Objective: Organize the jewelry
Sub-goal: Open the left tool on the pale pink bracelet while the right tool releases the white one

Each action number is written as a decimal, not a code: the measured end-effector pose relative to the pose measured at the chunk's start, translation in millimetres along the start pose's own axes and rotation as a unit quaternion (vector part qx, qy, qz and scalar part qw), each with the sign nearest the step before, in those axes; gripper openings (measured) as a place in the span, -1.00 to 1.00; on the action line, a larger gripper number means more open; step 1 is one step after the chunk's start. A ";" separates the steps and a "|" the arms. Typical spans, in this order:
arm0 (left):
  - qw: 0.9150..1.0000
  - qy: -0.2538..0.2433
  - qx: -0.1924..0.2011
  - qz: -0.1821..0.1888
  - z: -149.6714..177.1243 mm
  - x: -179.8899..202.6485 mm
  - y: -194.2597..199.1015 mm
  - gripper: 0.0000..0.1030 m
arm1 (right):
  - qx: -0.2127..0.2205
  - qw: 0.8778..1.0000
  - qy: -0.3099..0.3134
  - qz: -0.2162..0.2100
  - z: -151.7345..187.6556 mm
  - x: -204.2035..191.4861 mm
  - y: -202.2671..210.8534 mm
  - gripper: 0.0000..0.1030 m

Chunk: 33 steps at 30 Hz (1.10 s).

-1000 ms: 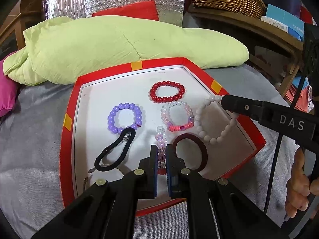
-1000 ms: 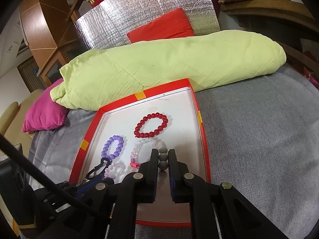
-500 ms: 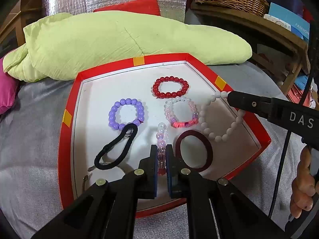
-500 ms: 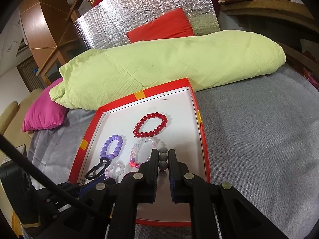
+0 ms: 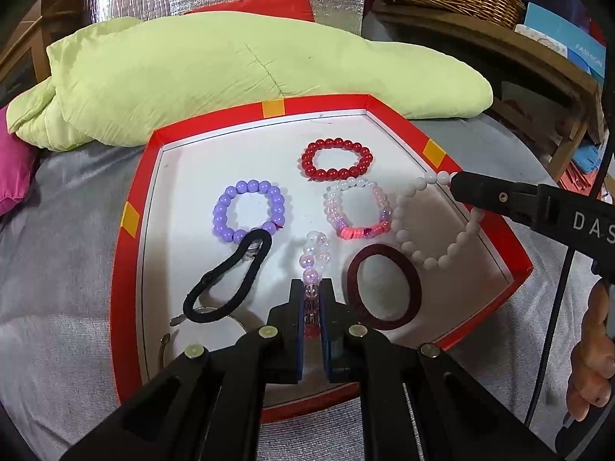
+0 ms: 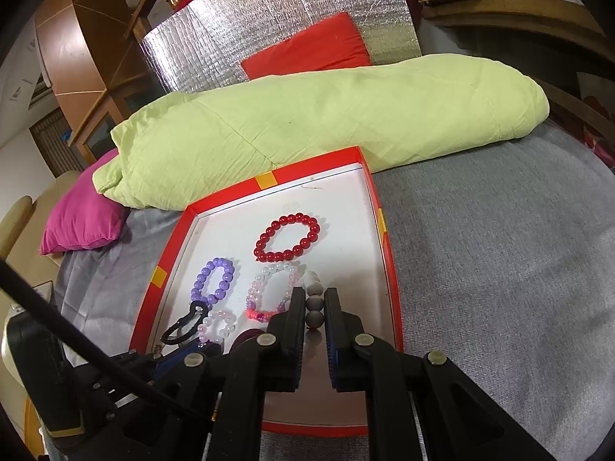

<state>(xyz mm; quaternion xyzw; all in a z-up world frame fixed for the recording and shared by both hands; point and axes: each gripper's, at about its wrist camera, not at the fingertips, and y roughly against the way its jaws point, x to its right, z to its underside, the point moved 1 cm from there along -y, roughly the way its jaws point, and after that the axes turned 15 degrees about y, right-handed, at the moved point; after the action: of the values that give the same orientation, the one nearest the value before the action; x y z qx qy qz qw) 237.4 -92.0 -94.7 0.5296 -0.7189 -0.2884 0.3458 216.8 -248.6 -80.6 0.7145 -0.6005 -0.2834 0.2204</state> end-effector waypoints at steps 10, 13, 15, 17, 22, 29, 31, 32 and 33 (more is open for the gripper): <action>1.000 0.003 0.000 -0.004 -1.2 -0.2 0.3 -0.84 | -0.004 1.000 -0.002 0.000 0.4 0.4 -0.5 -0.78; 1.000 0.005 -0.001 -0.006 -1.5 -0.4 -0.1 -0.84 | -0.008 1.000 -0.006 0.000 0.6 1.9 -1.2 -0.78; 1.000 0.006 -0.002 -0.008 -2.1 -0.9 -0.4 -0.84 | -0.009 1.000 -0.011 -0.002 0.8 3.0 -1.1 -0.78; 1.000 0.008 -0.003 -0.009 -3.2 -1.9 -0.6 -0.84 | -0.009 1.000 -0.010 0.000 0.7 2.9 -0.3 -0.78; 1.000 0.014 0.002 -0.018 -6.0 -3.7 2.2 -0.15 | -0.017 1.000 -0.011 0.002 0.7 2.3 -0.3 -0.75; 0.999 0.023 0.011 -0.024 -9.8 -3.0 10.3 0.18 | -0.007 1.000 -0.008 -0.002 -1.5 0.5 7.7 -0.53; 0.999 0.024 0.013 -0.029 -10.1 -3.2 13.7 0.23 | -0.003 1.000 0.001 -0.003 -2.4 -2.4 13.3 -0.53; 0.999 0.025 0.015 -0.031 -10.6 -3.7 16.1 0.24 | -0.001 1.000 0.005 -0.003 -2.6 -3.5 15.9 -0.53; 0.999 0.027 0.017 -0.036 -11.4 -4.5 19.7 0.24 | 0.000 1.000 0.010 -0.002 -2.4 -5.0 19.2 -0.53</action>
<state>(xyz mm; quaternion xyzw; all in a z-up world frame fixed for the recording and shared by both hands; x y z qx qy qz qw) 236.5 -82.8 -73.4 0.5684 -0.6944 -0.2746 0.3454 203.7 -247.3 -65.5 0.7185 -0.5971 -0.2763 0.2257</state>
